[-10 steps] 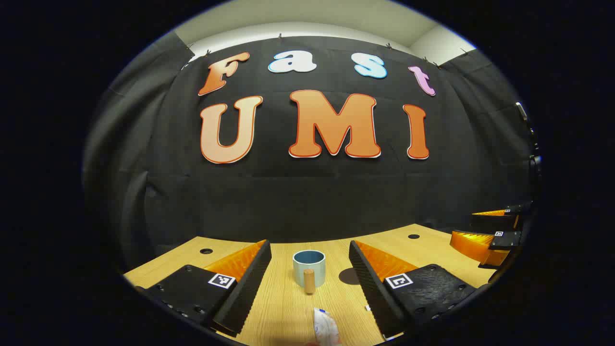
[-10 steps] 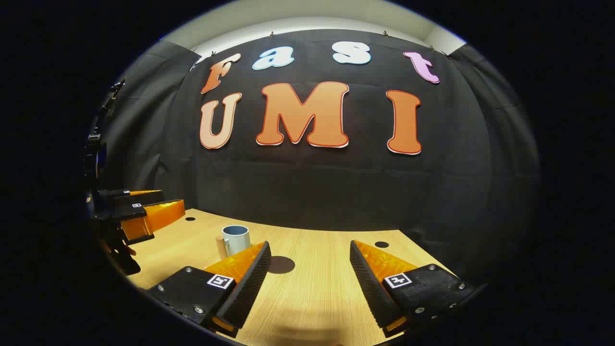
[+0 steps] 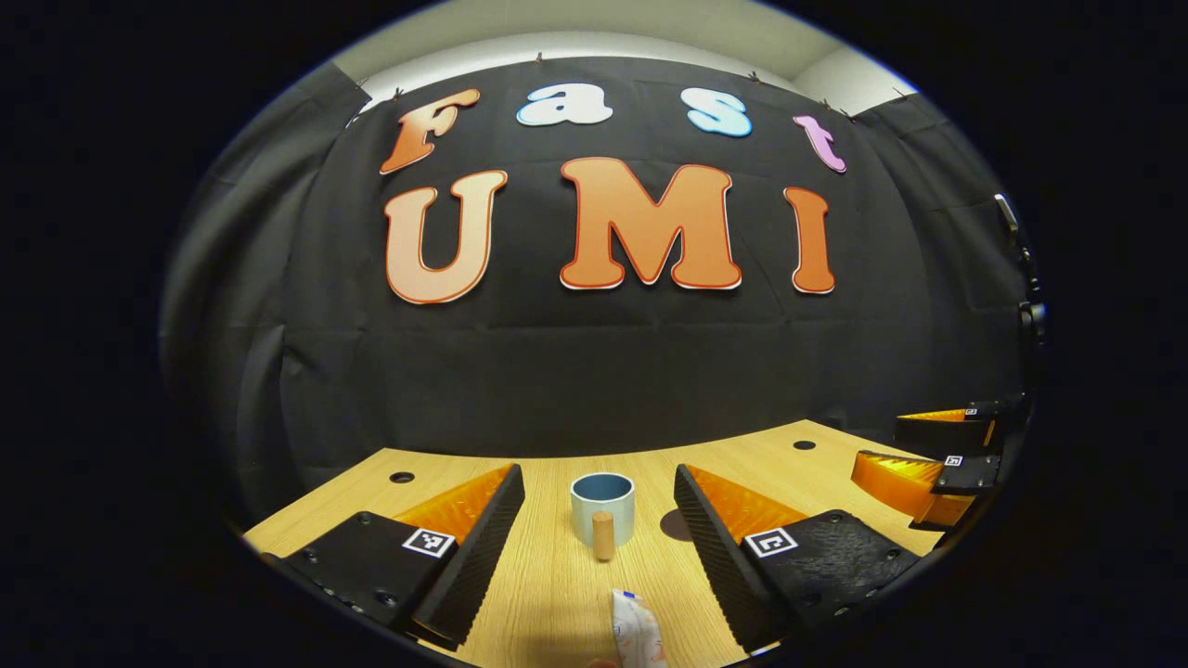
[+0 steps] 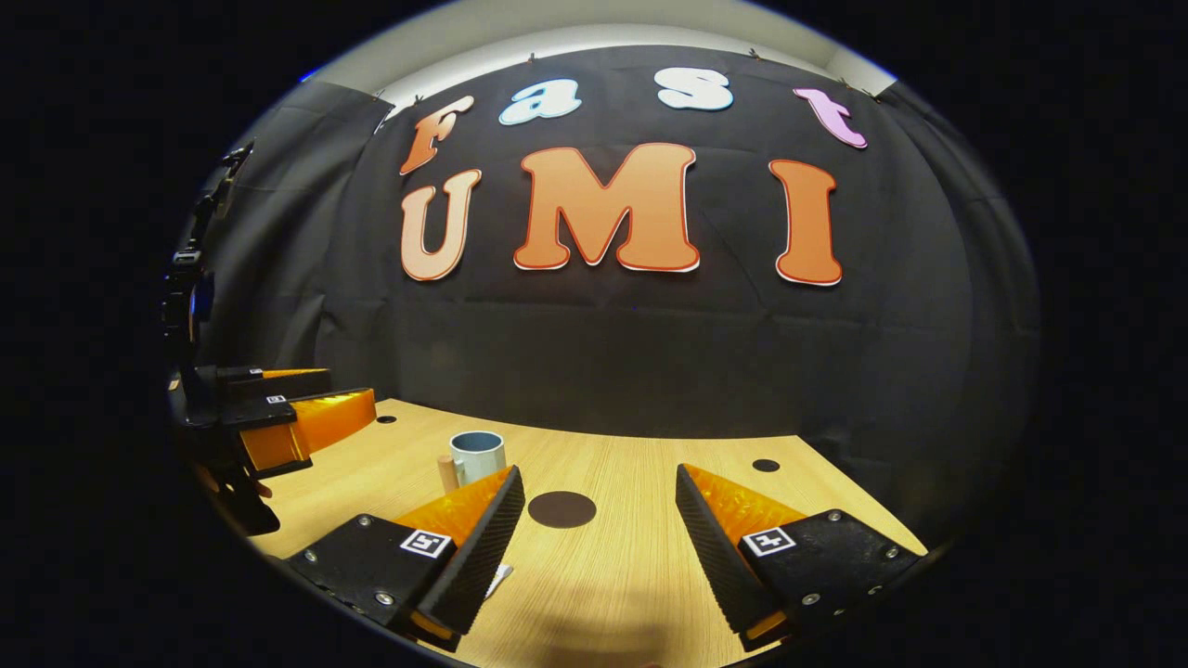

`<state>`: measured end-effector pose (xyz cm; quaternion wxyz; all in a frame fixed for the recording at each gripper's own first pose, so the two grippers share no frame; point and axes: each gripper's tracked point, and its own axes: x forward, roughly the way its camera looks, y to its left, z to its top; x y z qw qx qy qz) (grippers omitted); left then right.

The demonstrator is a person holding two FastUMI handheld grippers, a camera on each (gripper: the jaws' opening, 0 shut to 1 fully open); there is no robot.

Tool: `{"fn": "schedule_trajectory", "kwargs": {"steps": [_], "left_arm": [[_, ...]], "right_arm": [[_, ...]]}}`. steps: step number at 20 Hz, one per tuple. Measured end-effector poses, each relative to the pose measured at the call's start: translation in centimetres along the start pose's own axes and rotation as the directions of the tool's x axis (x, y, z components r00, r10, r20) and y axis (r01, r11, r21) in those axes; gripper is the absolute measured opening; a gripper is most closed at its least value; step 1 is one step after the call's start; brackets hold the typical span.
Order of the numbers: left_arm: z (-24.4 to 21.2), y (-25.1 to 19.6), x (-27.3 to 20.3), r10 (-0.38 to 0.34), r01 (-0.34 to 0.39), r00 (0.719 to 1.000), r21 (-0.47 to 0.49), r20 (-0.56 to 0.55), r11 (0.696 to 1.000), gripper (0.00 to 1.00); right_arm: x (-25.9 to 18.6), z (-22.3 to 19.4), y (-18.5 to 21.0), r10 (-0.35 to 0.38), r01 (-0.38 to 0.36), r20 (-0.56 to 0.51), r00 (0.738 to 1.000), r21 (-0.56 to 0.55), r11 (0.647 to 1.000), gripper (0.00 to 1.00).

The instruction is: Put the toothbrush and toothpaste on the desktop into the cup, then pick up the cup and place it on the coaster on the desktop.

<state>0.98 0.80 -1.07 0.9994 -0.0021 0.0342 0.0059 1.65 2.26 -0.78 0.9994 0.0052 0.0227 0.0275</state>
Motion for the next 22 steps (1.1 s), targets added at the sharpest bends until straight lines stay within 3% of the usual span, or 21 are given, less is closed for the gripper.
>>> {"fn": "schedule_trajectory", "kwargs": {"steps": [8,14,16,22], "left_arm": [[-2.3,0.4,0.5,-0.018,0.016,0.993,-0.021,-0.118,1.000,0.97],[-7.6,0.8,1.3,-0.051,0.036,0.939,-0.049,-0.340,0.998,0.98],[-9.9,0.2,1.4,-0.085,0.058,0.901,-0.077,-0.425,0.995,0.98],[-15.9,-2.5,0.9,-0.199,0.162,0.705,-0.119,-0.681,0.980,0.98]], "right_arm": [[0.0,-0.5,1.1,0.025,-0.025,-0.050,0.998,0.005,1.000,0.98],[0.0,-2.9,1.9,0.064,-0.057,-0.159,0.985,0.048,0.997,0.98],[0.2,-4.5,2.9,0.088,-0.075,-0.220,0.971,0.066,0.995,0.98],[0.5,-9.9,5.1,0.171,-0.142,-0.422,0.890,0.098,0.985,0.95]]}}
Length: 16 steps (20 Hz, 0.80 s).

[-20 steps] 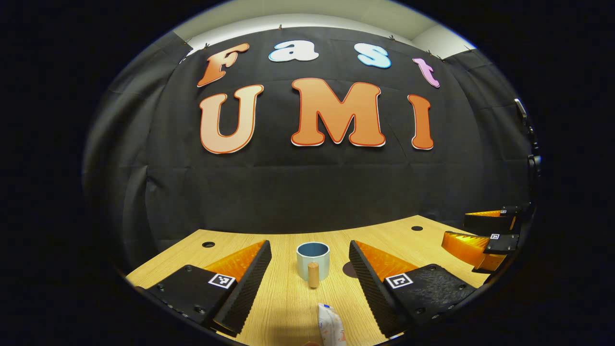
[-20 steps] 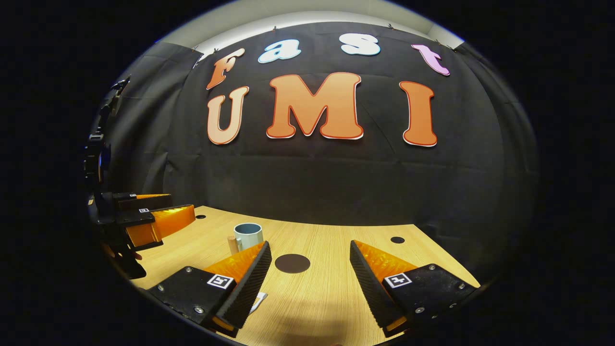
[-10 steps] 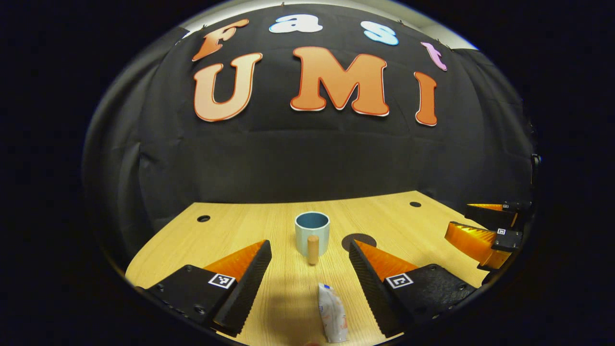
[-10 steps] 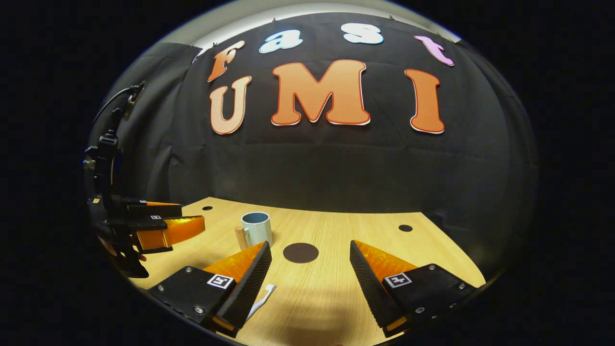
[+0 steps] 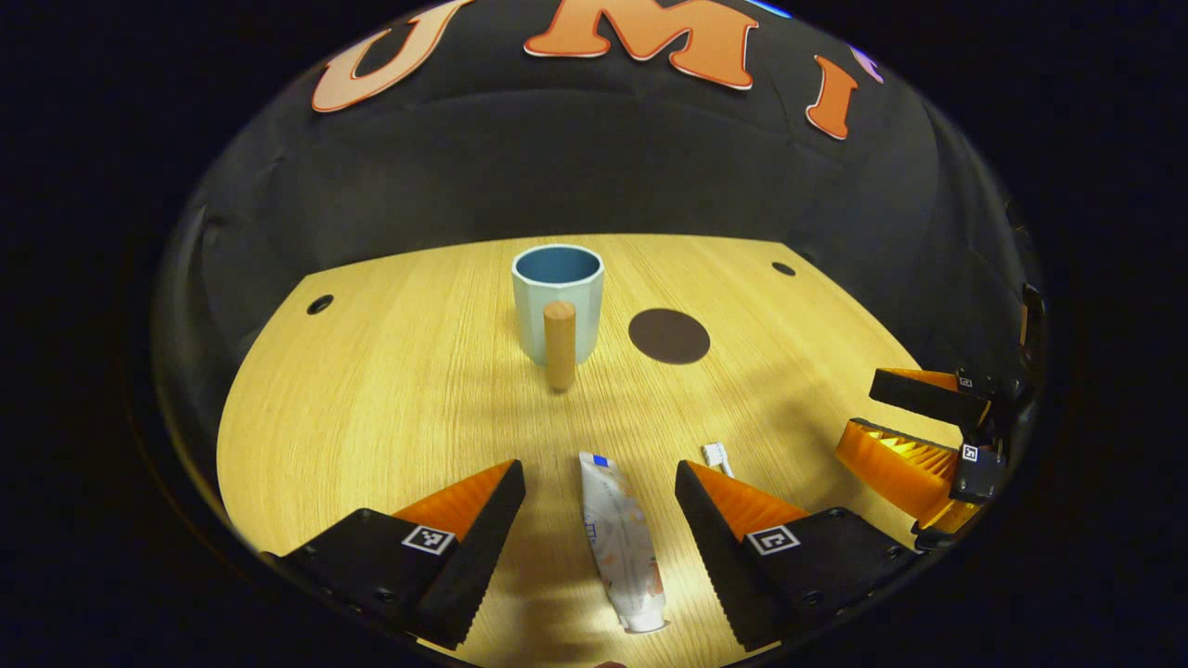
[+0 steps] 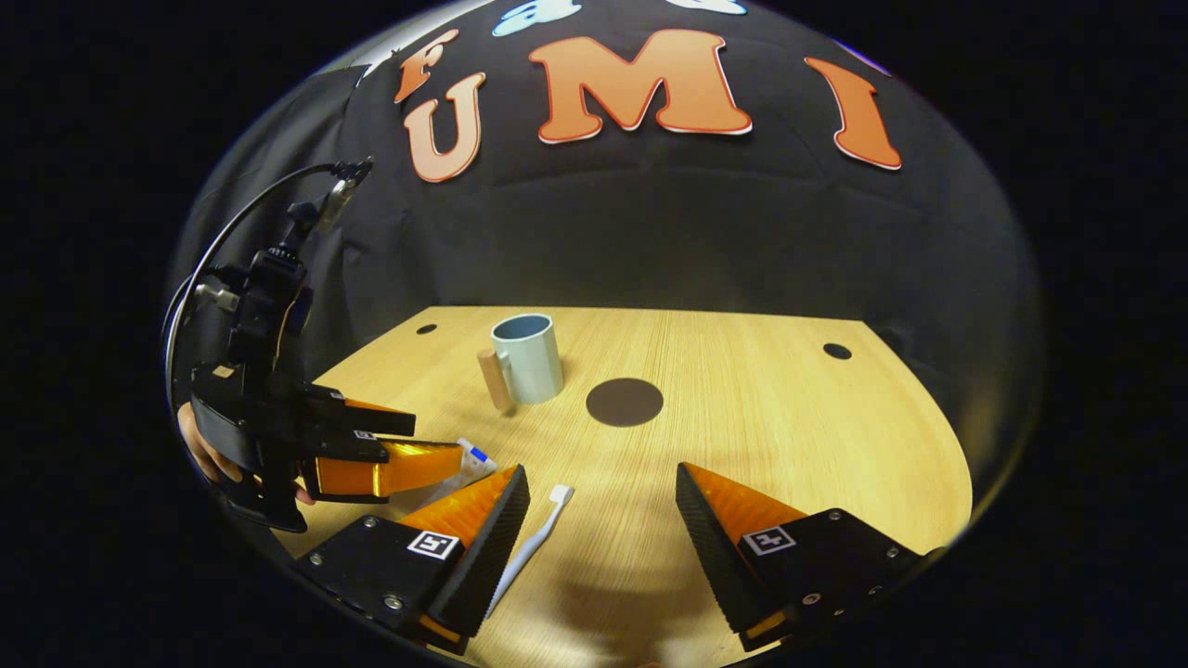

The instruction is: Put the toothbrush and toothpaste on the desktop into the cup, then pick up the cup and place it on the coaster on the desktop.

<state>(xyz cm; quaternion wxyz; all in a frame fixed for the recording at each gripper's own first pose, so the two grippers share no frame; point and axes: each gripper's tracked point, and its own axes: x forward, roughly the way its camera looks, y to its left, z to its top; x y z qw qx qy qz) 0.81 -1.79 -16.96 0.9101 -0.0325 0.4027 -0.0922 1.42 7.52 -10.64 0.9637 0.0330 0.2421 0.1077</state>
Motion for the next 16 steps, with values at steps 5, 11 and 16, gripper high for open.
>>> {"fn": "schedule_trajectory", "kwargs": {"steps": [5,11,16], "left_arm": [[-2.6,0.6,1.4,0.001,0.001,0.981,0.010,-0.196,1.000,0.98],[-5.0,0.1,2.2,0.005,-0.019,0.934,-0.036,-0.356,0.999,0.70],[-5.5,1.1,1.7,-0.013,-0.018,0.935,-0.084,-0.356,0.996,0.12]], "right_arm": [[1.4,-2.7,0.7,0.051,-0.046,-0.150,0.987,0.035,0.998,0.90],[3.0,-5.6,1.8,0.080,-0.067,-0.297,0.951,0.053,0.996,0.86],[3.3,-6.5,2.7,0.097,-0.085,-0.338,0.936,0.050,0.995,0.86]]}}
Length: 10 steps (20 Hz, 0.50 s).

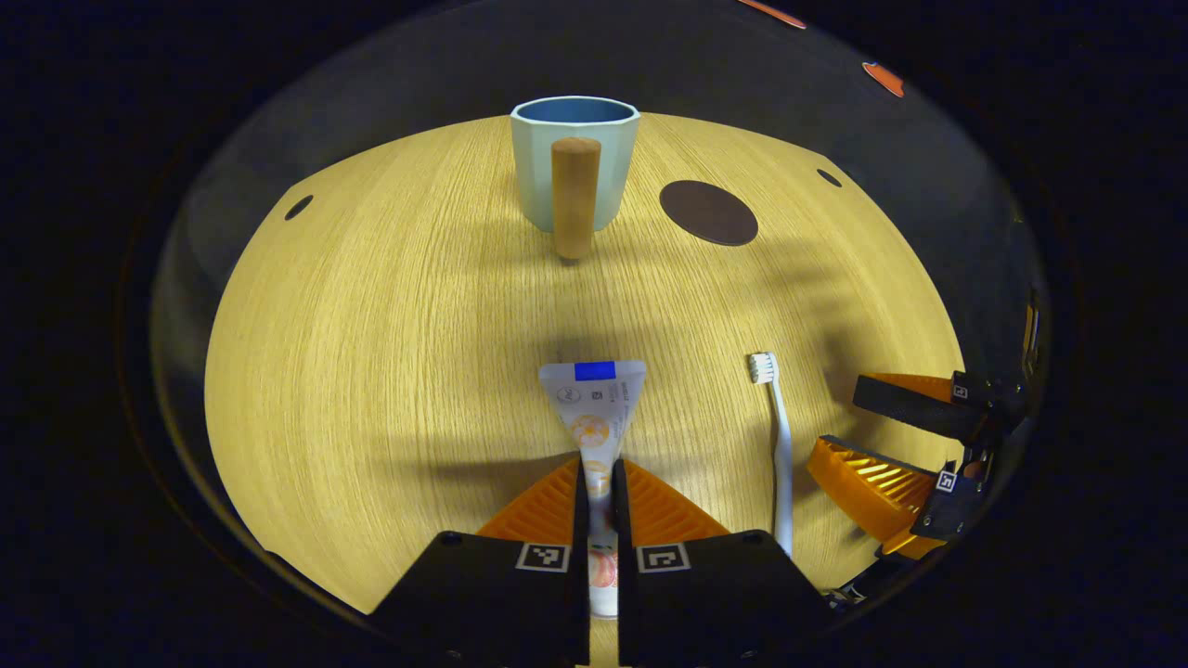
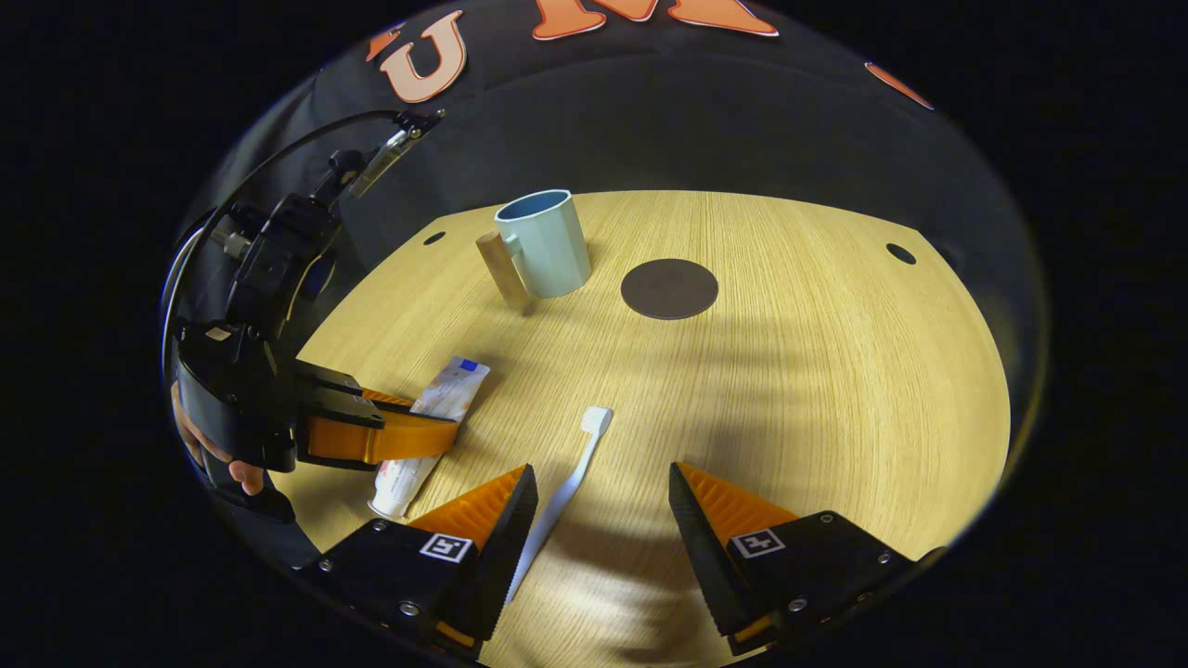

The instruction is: Put the toothbrush and toothpaste on the desktop into the cup, then pick up the cup and place it on the coaster on the desktop.

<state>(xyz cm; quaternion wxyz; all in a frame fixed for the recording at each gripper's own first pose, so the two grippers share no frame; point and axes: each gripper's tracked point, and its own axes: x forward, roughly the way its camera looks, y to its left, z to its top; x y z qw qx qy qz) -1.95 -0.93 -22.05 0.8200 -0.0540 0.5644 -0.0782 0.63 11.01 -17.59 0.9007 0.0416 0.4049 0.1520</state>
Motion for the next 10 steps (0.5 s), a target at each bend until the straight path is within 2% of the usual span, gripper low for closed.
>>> {"fn": "schedule_trajectory", "kwargs": {"steps": [2,5,8,10], "left_arm": [[0.3,0.3,-0.2,-0.025,0.025,0.999,-0.002,0.032,1.000,0.12],[0.8,1.5,-0.9,-0.016,0.016,0.997,0.003,0.080,1.000,0.12],[0.8,2.1,-1.3,-0.024,0.025,0.996,-0.002,0.089,1.000,0.12],[1.1,2.5,-2.0,-0.027,0.028,0.994,-0.008,0.108,1.000,0.12]], "right_arm": [[0.2,0.1,0.4,0.004,-0.004,-0.011,1.000,0.005,1.000,0.84],[0.6,-0.5,1.1,0.015,-0.014,-0.044,0.999,0.026,1.000,0.73],[0.8,-0.7,1.3,-0.005,0.006,-0.073,0.997,0.011,1.000,0.71],[1.3,-1.2,1.9,0.015,-0.009,-0.126,0.992,0.052,0.999,0.63]]}}
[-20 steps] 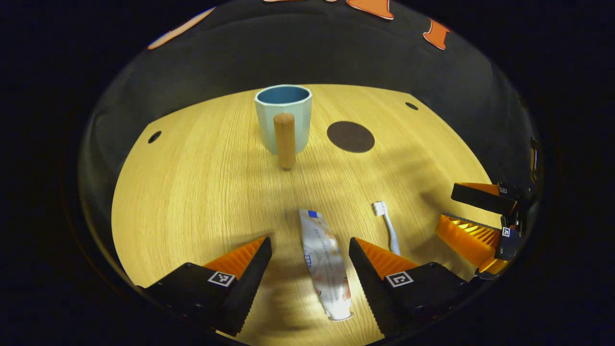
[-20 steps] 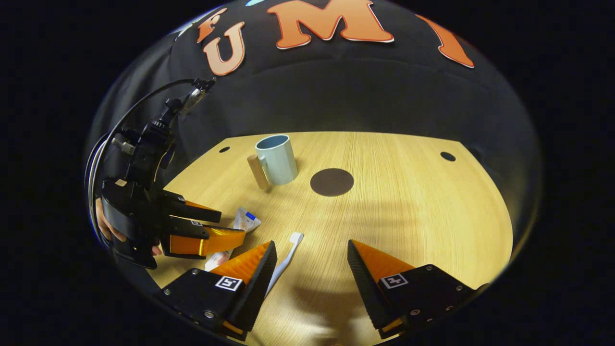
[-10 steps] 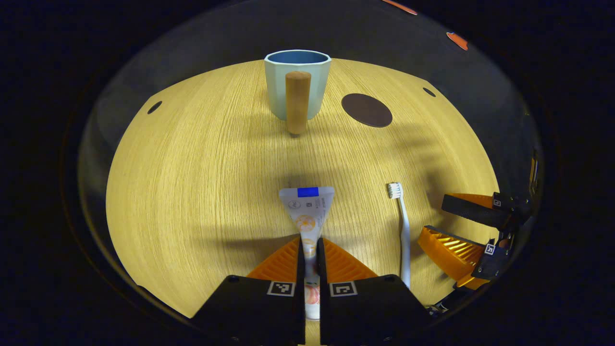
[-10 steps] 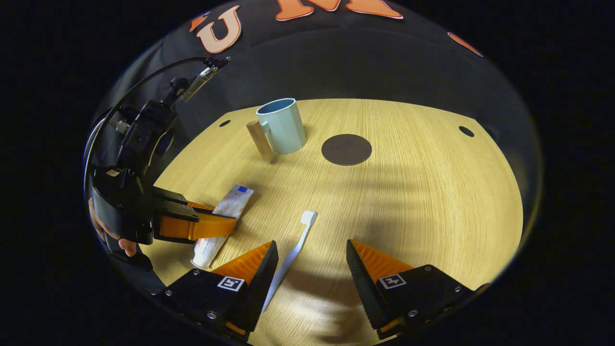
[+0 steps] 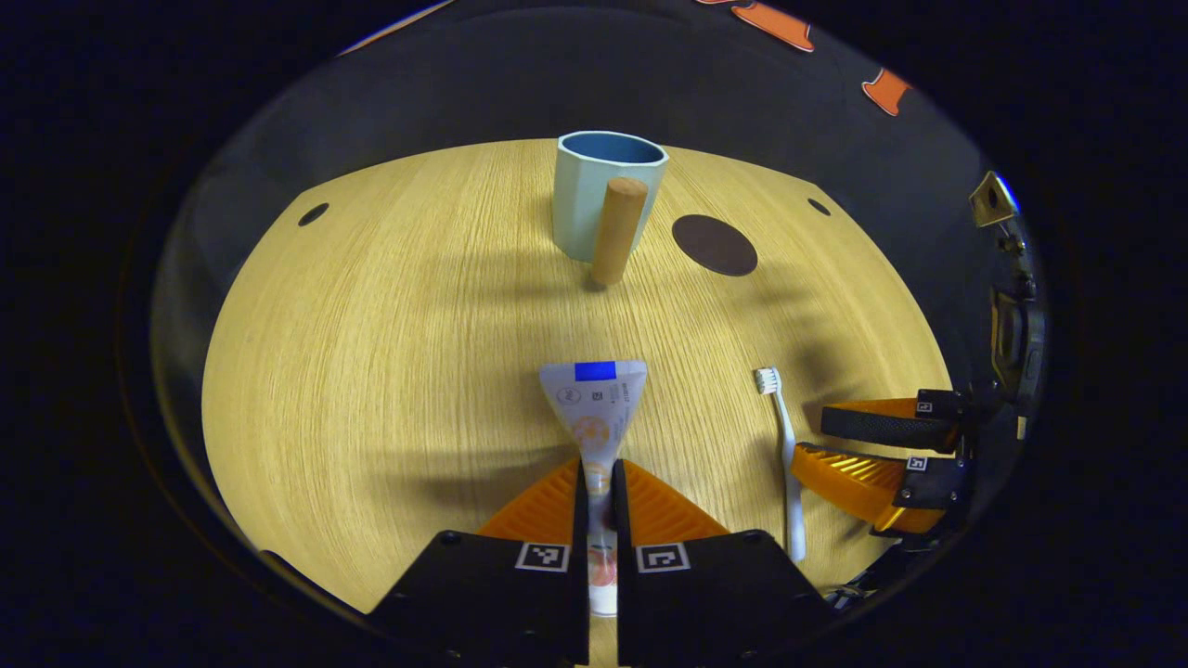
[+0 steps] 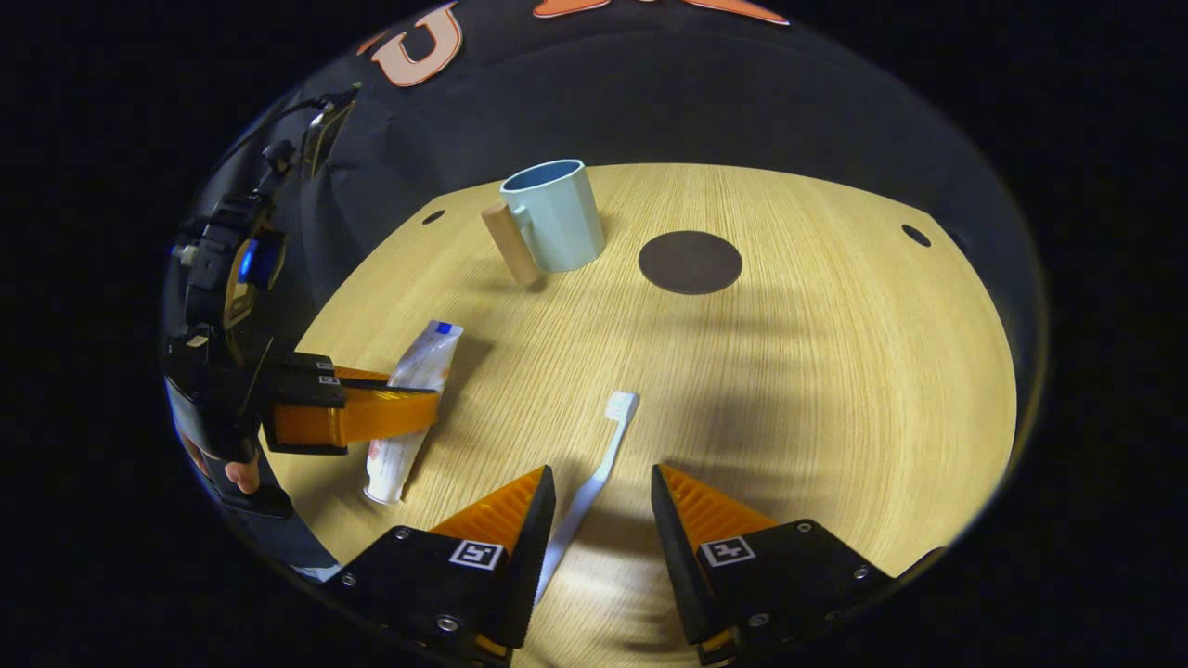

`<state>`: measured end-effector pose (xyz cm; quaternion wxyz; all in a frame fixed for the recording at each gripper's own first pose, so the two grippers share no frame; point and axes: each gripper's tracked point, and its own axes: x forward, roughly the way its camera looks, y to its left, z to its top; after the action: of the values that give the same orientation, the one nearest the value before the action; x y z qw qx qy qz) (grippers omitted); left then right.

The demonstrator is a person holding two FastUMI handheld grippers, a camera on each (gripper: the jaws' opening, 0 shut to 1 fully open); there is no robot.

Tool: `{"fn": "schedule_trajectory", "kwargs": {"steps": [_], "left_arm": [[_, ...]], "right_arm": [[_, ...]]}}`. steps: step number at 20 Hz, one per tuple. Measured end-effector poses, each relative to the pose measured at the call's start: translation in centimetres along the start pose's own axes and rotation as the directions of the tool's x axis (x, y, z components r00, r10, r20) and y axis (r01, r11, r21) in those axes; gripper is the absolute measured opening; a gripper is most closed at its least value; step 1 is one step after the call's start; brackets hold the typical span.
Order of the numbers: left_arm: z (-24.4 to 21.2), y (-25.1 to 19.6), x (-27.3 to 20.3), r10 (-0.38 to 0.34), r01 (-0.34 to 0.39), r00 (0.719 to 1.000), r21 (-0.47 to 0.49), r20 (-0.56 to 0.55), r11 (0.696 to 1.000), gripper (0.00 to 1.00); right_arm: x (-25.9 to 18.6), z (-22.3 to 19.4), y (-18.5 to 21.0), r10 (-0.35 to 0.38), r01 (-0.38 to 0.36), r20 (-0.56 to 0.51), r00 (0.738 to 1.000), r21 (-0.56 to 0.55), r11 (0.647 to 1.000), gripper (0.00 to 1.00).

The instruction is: Put the toothbrush and toothpaste on the desktop into the cup, then pick up the cup and place it on the coaster on the desktop.

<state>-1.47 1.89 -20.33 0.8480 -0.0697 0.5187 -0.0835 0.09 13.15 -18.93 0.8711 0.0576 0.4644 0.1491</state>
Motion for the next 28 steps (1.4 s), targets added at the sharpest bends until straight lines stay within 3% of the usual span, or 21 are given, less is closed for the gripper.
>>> {"fn": "schedule_trajectory", "kwargs": {"steps": [2,3,4,6,7,10,11,13,14,18,21,25,28], "left_arm": [[0.3,0.5,-0.6,-0.002,0.002,1.000,-0.009,0.014,1.000,0.12],[0.6,0.9,-1.0,0.006,-0.005,1.000,-0.012,0.022,1.000,0.12],[0.7,1.0,-1.2,0.004,-0.003,1.000,-0.012,0.023,1.000,0.12],[0.9,1.2,-1.5,0.006,-0.005,1.000,-0.010,0.031,1.000,0.12],[1.1,1.2,-1.6,0.008,-0.008,0.999,-0.009,0.037,1.000,0.11],[1.4,0.7,-2.1,-0.002,0.002,0.999,-0.010,0.047,1.000,0.12],[1.6,0.7,-2.5,-0.008,0.009,0.998,-0.015,0.055,1.000,0.12],[1.5,1.0,-3.1,-0.020,0.023,0.997,-0.030,0.071,0.999,0.12],[1.3,1.3,-2.8,-0.028,0.031,0.996,-0.036,0.080,0.999,0.12],[3.2,1.8,-4.0,-0.027,0.033,0.988,-0.039,0.152,0.999,0.12],[5.2,0.8,-5.6,-0.058,0.065,0.970,-0.024,0.237,0.998,0.11],[7.0,0.1,-5.9,-0.073,0.079,0.943,-0.005,0.325,0.997,0.08],[8.5,0.2,-6.6,-0.077,0.084,0.908,-0.001,0.411,0.996,0.08]], "right_arm": [[0.6,-0.5,0.5,0.029,-0.026,-0.065,0.997,0.055,0.998,0.55],[0.7,-0.6,0.6,0.032,-0.024,-0.093,0.995,0.085,0.996,0.42],[0.8,-0.6,0.7,0.019,-0.010,-0.100,0.995,0.095,0.995,0.43],[1.2,-0.4,0.6,-0.032,0.035,-0.105,0.994,0.031,0.999,0.42],[1.2,-0.3,0.5,-0.067,0.065,-0.102,0.992,-0.024,0.998,0.19],[0.9,0.0,0.6,-0.167,0.148,-0.066,0.984,-0.228,0.962,0.17],[0.7,0.3,0.6,-0.185,0.165,-0.054,0.981,-0.264,0.950,0.11],[0.6,0.3,0.7,-0.145,0.130,-0.068,0.987,-0.181,0.975,0.06],[0.4,0.6,0.6,-0.103,0.096,-0.042,0.994,-0.132,0.986,0.04],[-1.1,2.1,-0.1,-0.069,0.073,0.084,0.994,-0.047,0.996,0.04],[-3.6,5.2,-0.1,-0.034,0.040,0.216,0.976,-0.024,0.999,0.03],[-5.4,6.9,-0.4,-0.009,0.010,0.294,0.956,-0.001,1.000,0.03],[-7.2,8.7,-0.2,0.013,-0.012,0.384,0.923,-0.006,1.000,0.03]]}}
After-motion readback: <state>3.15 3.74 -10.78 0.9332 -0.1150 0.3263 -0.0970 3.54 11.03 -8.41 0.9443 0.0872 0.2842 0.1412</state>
